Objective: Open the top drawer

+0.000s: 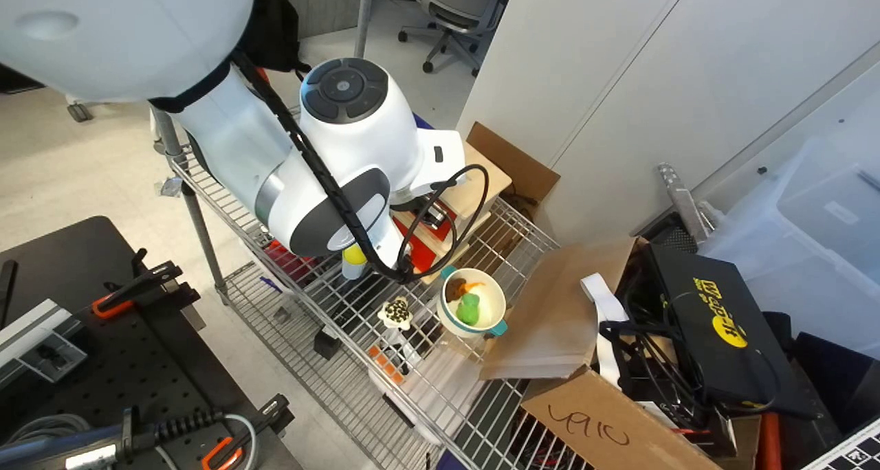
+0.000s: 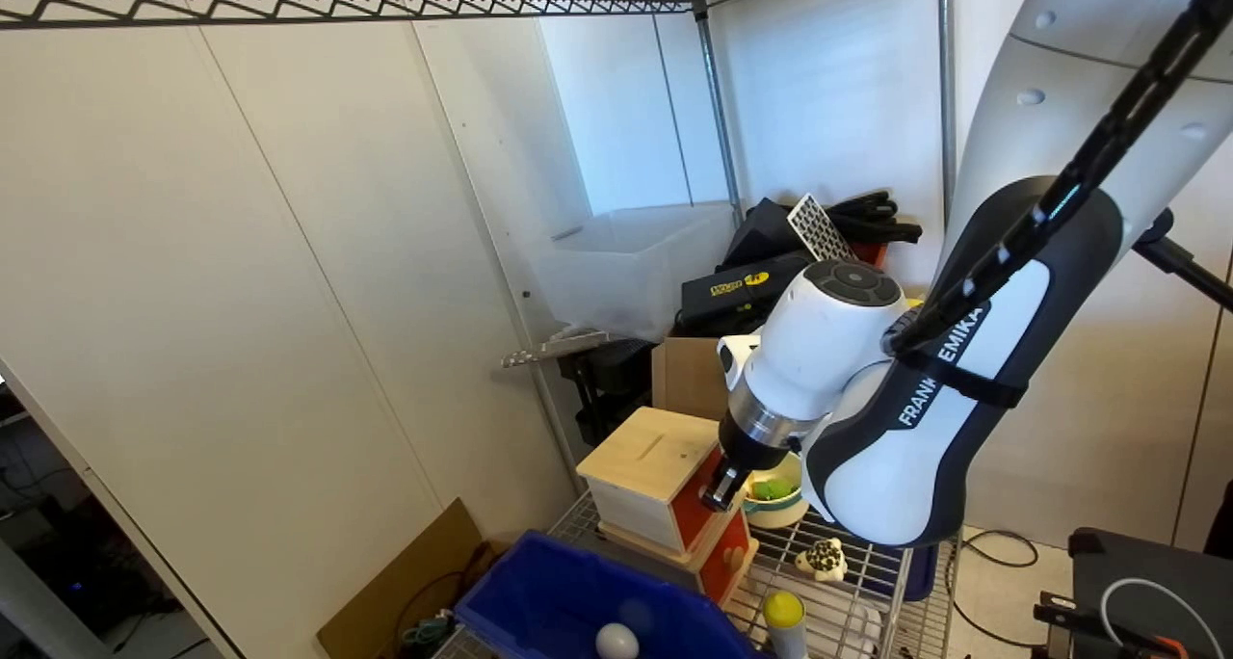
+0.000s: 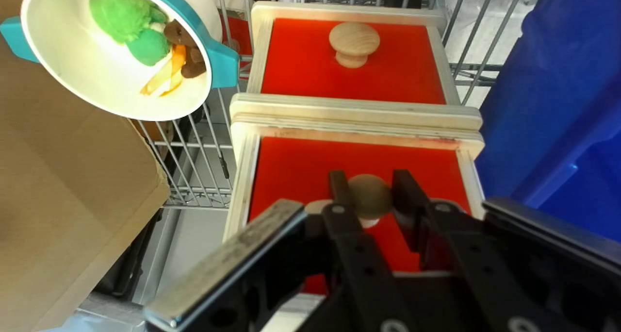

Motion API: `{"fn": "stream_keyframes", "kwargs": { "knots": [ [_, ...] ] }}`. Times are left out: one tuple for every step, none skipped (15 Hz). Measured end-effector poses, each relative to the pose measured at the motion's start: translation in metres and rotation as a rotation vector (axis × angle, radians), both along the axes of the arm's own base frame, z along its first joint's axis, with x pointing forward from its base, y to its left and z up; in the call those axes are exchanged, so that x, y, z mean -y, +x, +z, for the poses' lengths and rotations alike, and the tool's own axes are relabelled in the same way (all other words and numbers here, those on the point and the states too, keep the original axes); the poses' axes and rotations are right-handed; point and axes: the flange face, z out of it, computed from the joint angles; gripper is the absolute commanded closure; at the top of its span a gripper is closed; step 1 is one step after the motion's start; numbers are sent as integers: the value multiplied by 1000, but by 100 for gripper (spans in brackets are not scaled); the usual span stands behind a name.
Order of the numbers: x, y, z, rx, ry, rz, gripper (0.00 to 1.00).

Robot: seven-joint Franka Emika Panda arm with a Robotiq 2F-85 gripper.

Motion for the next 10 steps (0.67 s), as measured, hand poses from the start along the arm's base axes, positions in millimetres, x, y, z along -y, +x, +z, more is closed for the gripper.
{"fn": "stream_keyframes", "kwargs": {
  "knots": [
    [0, 0, 0, 0, 0, 0, 93],
    [0, 0, 0, 0, 0, 0, 93],
    [0, 0, 0, 0, 0, 0, 93],
    [0, -1, 0, 0, 0, 0, 93],
    [0, -1, -1, 2, -2, 3, 93],
    [1, -1, -1, 3, -6, 7, 93],
    [1, -2, -1, 5, -10, 10, 93],
    [1, -2, -1, 6, -14, 14, 93],
    [1, -3, -1, 8, -19, 19, 93],
    [1, -3, -2, 9, -23, 23, 93]
  ]
}}
